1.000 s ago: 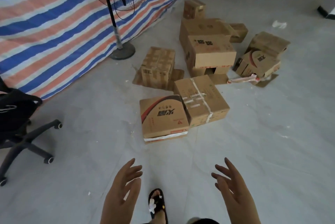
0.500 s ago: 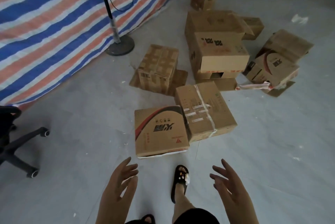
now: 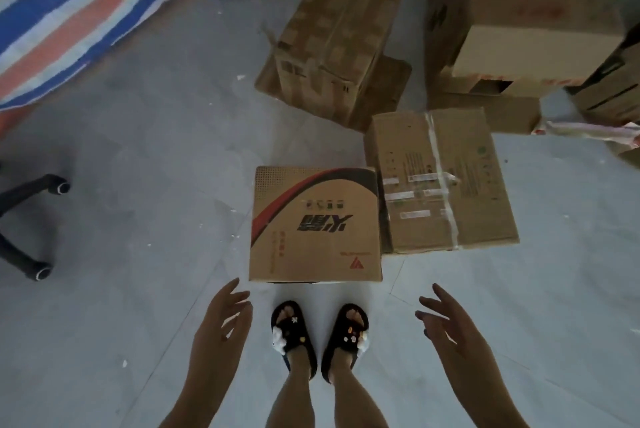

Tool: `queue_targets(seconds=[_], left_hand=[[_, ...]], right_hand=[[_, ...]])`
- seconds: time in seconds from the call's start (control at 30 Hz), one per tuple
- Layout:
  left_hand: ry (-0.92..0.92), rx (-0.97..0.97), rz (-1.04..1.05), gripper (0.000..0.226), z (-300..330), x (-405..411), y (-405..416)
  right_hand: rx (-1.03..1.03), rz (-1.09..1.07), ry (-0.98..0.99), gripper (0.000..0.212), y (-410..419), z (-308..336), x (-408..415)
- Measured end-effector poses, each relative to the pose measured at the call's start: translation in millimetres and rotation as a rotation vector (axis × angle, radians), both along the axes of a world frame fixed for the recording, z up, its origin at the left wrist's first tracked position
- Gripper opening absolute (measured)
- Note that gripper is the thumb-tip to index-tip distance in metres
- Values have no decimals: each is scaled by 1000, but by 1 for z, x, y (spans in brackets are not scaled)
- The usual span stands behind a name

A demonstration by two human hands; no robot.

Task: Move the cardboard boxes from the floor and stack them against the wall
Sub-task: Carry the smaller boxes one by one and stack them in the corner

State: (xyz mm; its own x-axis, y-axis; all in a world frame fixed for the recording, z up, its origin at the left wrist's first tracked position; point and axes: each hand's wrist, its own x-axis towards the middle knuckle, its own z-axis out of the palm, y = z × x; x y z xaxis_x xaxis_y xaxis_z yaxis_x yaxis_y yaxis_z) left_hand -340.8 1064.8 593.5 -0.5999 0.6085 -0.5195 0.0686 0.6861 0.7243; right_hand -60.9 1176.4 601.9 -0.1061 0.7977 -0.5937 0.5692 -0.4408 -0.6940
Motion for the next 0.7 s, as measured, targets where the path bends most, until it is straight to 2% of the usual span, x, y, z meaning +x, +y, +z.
queue_targets(seconds=[0.1, 0.27, 0.33, 0.4, 0.47, 0.53, 0.6, 0.7], left_hand=[[32, -109, 37, 36, -113, -17, 22], [13, -271, 171, 54, -284, -45, 34], [-20, -328, 223, 62, -334, -55, 32], [-120, -341, 282, 61, -368, -63, 24], [-271, -313, 312, 44, -383, -65, 18], [-399, -281, 350, 47, -385, -66, 16], [-426, -248, 411, 51, -374, -69, 19], [-411, -172, 518, 51, -335, -76, 33]], right_hand=[[-74, -48, -41, 39, 28, -115, -15], [-190, -106, -173, 56, 50, -289, -30], [-257, -89, -215, 62, 54, -341, -27], [-321, -50, -215, 57, 55, -377, -22], [-341, -59, -141, 40, 54, -394, -21], [-332, -91, -75, 31, 54, -395, -24], [-312, -114, -39, 25, 57, -378, -34], [-233, -219, -6, 30, 72, -331, -51]])
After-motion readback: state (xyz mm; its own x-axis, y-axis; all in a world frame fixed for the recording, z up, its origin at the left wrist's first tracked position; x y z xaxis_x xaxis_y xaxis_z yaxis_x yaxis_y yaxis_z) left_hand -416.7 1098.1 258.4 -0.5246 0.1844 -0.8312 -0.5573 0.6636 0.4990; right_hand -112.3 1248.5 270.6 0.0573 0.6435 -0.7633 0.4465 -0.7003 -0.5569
